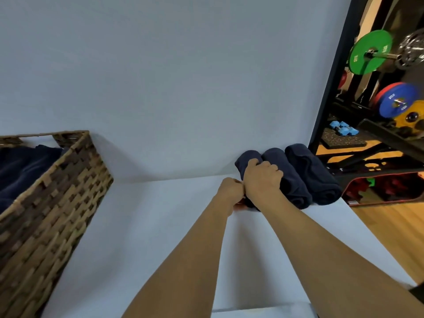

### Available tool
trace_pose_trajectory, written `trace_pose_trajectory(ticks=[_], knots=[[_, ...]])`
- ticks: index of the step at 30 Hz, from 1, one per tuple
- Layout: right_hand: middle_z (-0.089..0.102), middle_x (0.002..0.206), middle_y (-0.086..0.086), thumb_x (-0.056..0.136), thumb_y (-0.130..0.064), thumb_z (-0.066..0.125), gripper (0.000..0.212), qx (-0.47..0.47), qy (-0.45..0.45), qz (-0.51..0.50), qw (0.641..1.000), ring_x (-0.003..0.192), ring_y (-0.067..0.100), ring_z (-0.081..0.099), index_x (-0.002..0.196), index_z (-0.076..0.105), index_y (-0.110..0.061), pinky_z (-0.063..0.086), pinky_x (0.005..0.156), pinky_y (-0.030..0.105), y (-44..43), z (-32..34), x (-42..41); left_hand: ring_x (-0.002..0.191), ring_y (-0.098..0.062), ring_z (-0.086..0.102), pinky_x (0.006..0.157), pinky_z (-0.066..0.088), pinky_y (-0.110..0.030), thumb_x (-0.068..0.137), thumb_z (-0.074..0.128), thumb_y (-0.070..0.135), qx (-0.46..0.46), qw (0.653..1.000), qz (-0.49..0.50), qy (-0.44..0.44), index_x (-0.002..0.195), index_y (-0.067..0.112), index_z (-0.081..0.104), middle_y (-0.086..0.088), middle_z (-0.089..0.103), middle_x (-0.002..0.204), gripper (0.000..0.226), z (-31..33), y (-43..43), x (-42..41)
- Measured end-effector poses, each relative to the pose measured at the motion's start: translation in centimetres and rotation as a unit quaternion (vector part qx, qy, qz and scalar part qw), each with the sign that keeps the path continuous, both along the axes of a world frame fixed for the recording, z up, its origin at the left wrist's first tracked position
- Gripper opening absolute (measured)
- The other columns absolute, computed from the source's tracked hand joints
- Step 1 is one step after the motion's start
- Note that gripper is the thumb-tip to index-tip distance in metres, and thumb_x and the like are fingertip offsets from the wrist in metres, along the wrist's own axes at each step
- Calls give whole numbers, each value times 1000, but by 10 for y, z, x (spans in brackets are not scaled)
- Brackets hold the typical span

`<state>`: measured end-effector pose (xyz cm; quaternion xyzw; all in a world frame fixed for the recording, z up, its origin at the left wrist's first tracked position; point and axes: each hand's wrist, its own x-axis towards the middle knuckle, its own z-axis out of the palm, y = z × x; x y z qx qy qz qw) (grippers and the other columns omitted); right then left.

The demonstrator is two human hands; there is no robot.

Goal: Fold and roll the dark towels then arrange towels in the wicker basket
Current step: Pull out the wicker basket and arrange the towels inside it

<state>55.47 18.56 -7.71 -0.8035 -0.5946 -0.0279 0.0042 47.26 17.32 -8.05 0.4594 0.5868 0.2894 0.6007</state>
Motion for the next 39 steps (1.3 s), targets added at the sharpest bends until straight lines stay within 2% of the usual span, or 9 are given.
trace_pose_trajectory(ticks=[5,13,18,21,26,29,33,36,39], knots=[[61,126,14,91,-25,58,76,-8,37,-27,999,110,32,60,150,15,-2,38,84,38,4,1,-4,92,-41,69,76,60,-52,88,39,-5,-27,999,13,-36,110,-7,61,-26,69,102,31,-5,-6,-3],[56,96,8,88,-36,59,56,27,327,37,944,86,26,58,126,38,-2,47,69,33,-14,50,-55,98,-29,67,85,57,-44,96,44,36,40,991,109,-69,115,10,63,-13,70,108,37,36,-10,-64],[69,95,7,62,-42,65,72,31,484,186,854,83,22,70,123,49,-7,61,69,38,-35,120,-131,89,-25,69,72,57,-33,84,66,48,126,979,128,-94,121,10,61,-11,71,103,53,119,-32,-147],[74,94,-1,79,-22,71,32,-10,535,310,786,85,13,72,110,64,-20,58,64,26,-61,156,-185,78,-20,67,55,52,-25,86,66,40,194,967,164,-29,117,9,61,-8,70,94,44,161,-58,-217],[69,113,6,91,-17,61,22,-77,632,360,682,94,17,70,112,61,-22,60,80,33,-85,189,-267,76,-17,69,57,56,-23,90,61,32,291,925,236,61,101,12,65,-5,72,90,23,189,-106,-334],[54,130,2,94,-31,56,46,15,580,365,728,103,15,61,139,44,-26,58,80,32,-83,183,-323,77,-14,70,56,54,-19,94,59,33,282,928,227,94,106,16,65,0,73,90,21,170,-121,-381],[35,153,7,98,-43,47,58,76,371,443,813,133,25,42,151,29,-26,36,103,33,-67,160,-376,99,-15,70,88,56,-31,97,57,33,225,960,158,56,113,19,66,1,74,106,23,123,-123,-411],[46,146,6,99,-45,45,51,37,233,456,858,129,26,46,143,44,-21,35,92,30,-55,147,-382,110,-21,66,100,50,-38,97,58,32,155,982,108,17,126,12,61,-4,71,117,35,109,-122,-414],[61,120,7,97,-48,49,35,2,177,449,876,105,25,55,108,61,-17,37,78,29,-48,147,-377,113,-22,64,104,47,-39,92,65,29,106,991,76,1,126,12,61,-4,70,119,39,107,-120,-418]])
